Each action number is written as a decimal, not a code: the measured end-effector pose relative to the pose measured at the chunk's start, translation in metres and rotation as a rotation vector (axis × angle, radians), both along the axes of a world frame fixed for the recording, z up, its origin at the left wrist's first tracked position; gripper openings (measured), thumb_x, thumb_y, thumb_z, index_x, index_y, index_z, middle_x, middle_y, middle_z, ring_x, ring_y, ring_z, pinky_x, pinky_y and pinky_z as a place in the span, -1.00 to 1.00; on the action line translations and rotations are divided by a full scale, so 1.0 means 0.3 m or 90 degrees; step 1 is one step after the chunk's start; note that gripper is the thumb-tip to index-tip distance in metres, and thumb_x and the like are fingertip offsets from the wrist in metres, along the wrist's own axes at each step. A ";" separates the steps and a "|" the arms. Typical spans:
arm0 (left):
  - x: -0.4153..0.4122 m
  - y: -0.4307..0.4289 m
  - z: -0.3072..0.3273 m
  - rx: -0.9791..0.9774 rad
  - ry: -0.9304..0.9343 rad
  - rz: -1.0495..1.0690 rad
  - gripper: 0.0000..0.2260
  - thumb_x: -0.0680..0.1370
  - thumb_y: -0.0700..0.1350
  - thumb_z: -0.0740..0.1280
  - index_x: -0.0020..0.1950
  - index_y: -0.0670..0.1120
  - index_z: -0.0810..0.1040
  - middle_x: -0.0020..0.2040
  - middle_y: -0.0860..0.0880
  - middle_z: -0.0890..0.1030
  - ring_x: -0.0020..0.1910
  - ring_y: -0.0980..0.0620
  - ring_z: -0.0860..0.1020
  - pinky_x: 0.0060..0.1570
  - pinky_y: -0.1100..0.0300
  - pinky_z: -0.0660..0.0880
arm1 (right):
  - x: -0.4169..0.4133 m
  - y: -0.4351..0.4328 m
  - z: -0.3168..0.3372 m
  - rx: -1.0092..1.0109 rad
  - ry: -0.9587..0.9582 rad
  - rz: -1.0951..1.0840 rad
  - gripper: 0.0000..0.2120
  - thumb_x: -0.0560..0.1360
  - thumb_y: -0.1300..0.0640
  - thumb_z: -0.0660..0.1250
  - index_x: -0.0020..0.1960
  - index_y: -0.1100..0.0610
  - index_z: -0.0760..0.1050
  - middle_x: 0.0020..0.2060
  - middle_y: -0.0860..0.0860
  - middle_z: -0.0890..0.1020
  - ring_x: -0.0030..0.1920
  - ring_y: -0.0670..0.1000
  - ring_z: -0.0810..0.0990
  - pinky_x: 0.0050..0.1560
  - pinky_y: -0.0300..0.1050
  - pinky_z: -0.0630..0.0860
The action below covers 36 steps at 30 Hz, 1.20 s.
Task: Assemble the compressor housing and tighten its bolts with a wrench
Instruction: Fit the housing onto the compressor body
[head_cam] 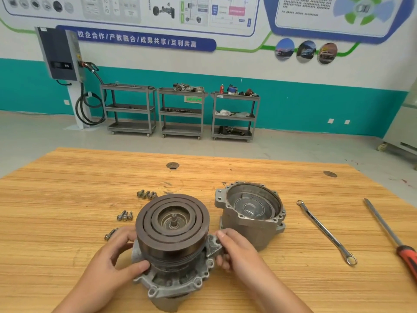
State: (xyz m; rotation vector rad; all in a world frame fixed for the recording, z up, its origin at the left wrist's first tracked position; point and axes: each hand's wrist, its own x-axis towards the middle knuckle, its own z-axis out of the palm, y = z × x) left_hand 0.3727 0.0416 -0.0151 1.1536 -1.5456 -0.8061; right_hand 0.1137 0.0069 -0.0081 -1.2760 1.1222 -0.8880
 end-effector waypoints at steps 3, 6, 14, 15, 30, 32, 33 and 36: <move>0.001 0.002 0.014 -0.034 -0.071 0.007 -0.58 0.14 0.30 0.47 -0.02 0.41 0.57 0.13 0.38 0.52 0.13 0.42 0.46 0.15 0.50 0.32 | -0.001 0.007 0.014 -0.016 0.090 0.019 -0.72 0.58 -0.07 0.16 -0.13 0.12 0.44 -0.54 -0.07 0.51 -0.51 -0.14 0.42 -0.43 -0.32 0.35; 0.020 0.005 0.028 -0.049 -0.134 -0.013 -0.58 0.20 0.28 0.44 0.05 0.45 0.53 0.15 0.42 0.51 0.16 0.45 0.43 0.07 0.63 0.28 | -0.004 0.007 0.032 -0.031 0.195 0.046 -0.64 0.57 -0.15 0.13 -0.22 0.07 0.48 -0.53 -0.09 0.49 -0.49 -0.16 0.42 -0.34 -0.30 0.36; 0.005 0.033 0.055 -0.036 -0.098 -0.063 -0.56 0.25 0.29 0.44 0.12 0.41 0.52 0.19 0.33 0.53 0.20 0.33 0.47 0.15 0.51 0.36 | 0.012 0.065 0.057 0.009 0.111 0.001 -0.60 0.62 -0.02 0.10 -0.35 0.10 0.39 -0.63 -0.14 0.40 -0.58 -0.21 0.33 -0.48 -0.39 0.27; -0.005 0.044 0.059 -0.037 -0.083 -0.070 -0.53 0.25 0.32 0.45 0.14 0.39 0.53 0.20 0.28 0.55 0.20 0.30 0.49 0.16 0.47 0.38 | 0.012 0.079 0.058 0.005 0.099 -0.008 -0.59 0.62 0.01 0.10 -0.36 0.11 0.38 -0.64 -0.13 0.40 -0.59 -0.20 0.33 -0.49 -0.38 0.27; -0.261 -0.105 0.360 -0.198 0.019 -0.160 -0.56 0.31 0.19 0.50 0.12 0.04 0.65 0.13 0.03 0.64 0.15 0.10 0.57 0.10 0.32 0.48 | -0.237 0.023 0.368 -0.156 0.047 -0.131 -0.48 0.59 -0.02 0.12 -0.54 0.01 0.42 -0.61 -0.13 0.38 -0.59 -0.17 0.28 -0.56 -0.38 0.23; -0.310 -0.197 0.426 -0.198 0.023 -0.190 -0.47 0.35 0.19 0.48 0.17 -0.14 0.58 0.14 -0.08 0.63 0.18 0.00 0.57 0.16 0.20 0.50 | -0.275 -0.045 0.419 -0.177 0.036 -0.173 -0.53 0.60 -0.01 0.10 -0.48 0.03 0.37 -0.61 -0.10 0.35 -0.57 -0.11 0.25 -0.55 -0.31 0.22; -0.333 -0.244 0.444 -0.184 0.014 -0.197 -0.47 0.39 0.12 0.48 0.20 -0.21 0.54 0.14 -0.12 0.62 0.18 -0.04 0.56 0.17 0.14 0.50 | -0.293 -0.077 0.434 -0.178 0.022 -0.190 -0.55 0.61 0.00 0.09 -0.45 0.05 0.34 -0.61 -0.08 0.33 -0.56 -0.09 0.23 -0.53 -0.26 0.20; -0.396 -0.363 0.438 -0.139 -0.017 -0.219 -0.61 0.47 -0.14 0.44 0.22 -0.28 0.50 0.16 -0.17 0.60 0.18 -0.05 0.56 0.23 0.00 0.48 | -0.343 -0.157 0.426 -0.154 0.013 -0.234 -0.57 0.61 0.00 0.08 -0.40 0.09 0.33 -0.59 -0.05 0.31 -0.53 -0.06 0.21 -0.48 -0.18 0.13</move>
